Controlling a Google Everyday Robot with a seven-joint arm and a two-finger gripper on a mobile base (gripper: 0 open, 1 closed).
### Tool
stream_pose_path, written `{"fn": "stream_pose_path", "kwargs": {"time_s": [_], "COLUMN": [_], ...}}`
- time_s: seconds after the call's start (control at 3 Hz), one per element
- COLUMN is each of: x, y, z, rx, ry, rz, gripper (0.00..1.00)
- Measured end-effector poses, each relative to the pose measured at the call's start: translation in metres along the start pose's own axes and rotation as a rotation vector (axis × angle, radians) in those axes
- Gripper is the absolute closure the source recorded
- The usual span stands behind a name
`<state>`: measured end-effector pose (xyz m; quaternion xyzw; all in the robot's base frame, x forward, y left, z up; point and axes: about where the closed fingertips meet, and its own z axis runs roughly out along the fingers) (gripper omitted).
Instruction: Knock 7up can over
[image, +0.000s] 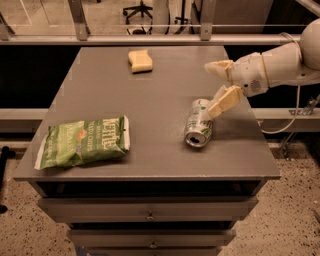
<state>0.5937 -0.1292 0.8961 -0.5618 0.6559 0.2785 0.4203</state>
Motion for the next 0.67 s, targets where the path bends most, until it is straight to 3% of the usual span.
{"fn": "stream_pose_path", "kwargs": {"time_s": [0.67], "x": [-0.019], "y": [-0.022], "z": [-0.093], "rx": [0.144], "ry": [0.049], "rz": [-0.021], "gripper": [0.00]}}
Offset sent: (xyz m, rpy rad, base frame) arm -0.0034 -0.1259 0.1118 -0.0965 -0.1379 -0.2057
